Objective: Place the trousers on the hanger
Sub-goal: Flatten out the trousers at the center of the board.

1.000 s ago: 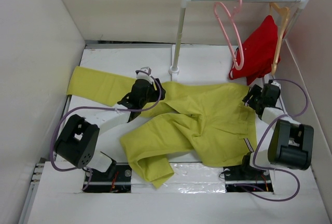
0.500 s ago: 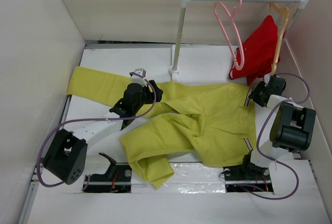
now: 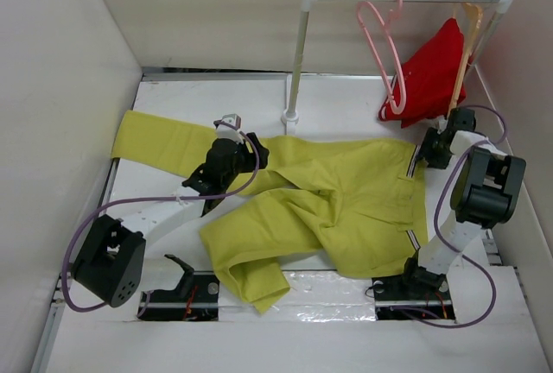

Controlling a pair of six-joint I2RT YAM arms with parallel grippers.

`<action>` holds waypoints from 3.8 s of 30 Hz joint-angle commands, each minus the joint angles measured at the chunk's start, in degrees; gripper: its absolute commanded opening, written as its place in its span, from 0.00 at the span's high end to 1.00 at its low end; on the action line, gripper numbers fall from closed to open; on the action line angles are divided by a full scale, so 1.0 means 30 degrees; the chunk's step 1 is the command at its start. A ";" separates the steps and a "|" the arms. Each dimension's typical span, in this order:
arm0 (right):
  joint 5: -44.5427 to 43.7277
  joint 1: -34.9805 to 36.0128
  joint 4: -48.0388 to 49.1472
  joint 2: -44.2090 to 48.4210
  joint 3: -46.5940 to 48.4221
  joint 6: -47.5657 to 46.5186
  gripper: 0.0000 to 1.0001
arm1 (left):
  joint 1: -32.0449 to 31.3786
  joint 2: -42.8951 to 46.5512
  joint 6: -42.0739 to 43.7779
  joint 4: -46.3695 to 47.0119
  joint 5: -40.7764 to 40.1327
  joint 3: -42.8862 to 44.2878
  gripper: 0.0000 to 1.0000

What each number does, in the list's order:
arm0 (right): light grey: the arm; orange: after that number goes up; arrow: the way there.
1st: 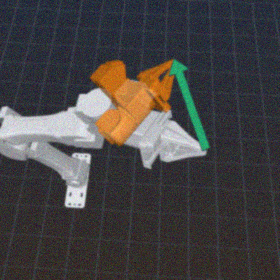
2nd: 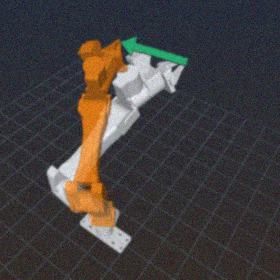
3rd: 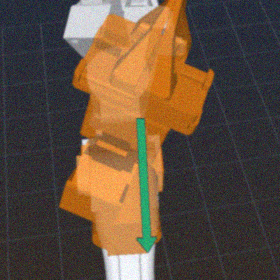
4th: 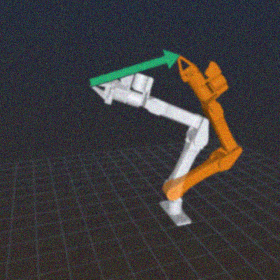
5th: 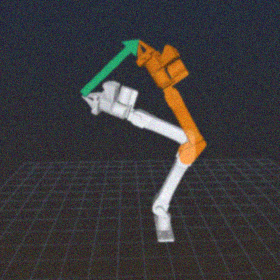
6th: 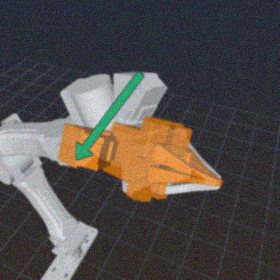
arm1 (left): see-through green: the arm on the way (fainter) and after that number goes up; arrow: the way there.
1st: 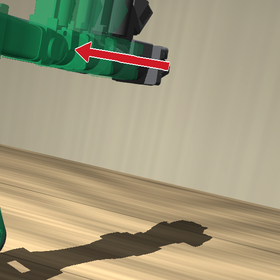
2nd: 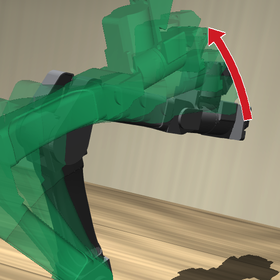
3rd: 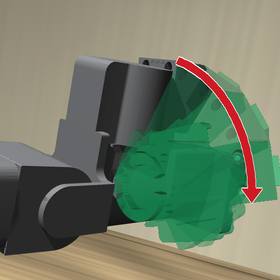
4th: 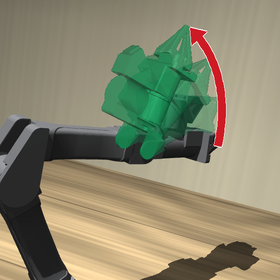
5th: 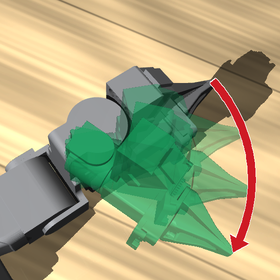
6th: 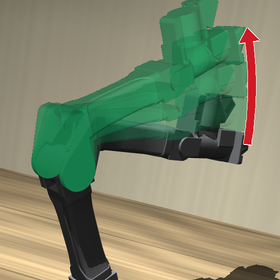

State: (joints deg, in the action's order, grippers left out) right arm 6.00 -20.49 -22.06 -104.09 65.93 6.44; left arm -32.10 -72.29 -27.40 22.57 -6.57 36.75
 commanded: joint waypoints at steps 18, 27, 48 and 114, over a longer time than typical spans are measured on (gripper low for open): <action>0.0548 -0.1807 0.4714 0.7297 -0.5859 0.0579 1.00 | 0.0064 -0.0159 -0.0008 0.0037 -0.0799 0.0288 0.40; 0.0755 -0.3306 0.6153 0.7454 -0.4842 0.0873 1.00 | 0.0064 -0.0891 -0.0067 0.0008 -0.1238 0.0405 0.39; 0.0136 0.9838 0.9641 1.6939 -1.2483 0.1957 1.00 | 0.1090 -0.0113 -0.2436 -0.1139 -0.2501 -0.1789 0.51; 0.0283 1.5741 1.1749 1.0943 -1.4038 0.1870 0.97 | -0.5465 0.3181 -0.5743 -0.8102 -0.6681 -0.2142 0.78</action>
State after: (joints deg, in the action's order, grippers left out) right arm 4.12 28.80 10.39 -69.76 24.32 13.50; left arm -44.21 -62.06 -39.09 2.02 -18.28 31.88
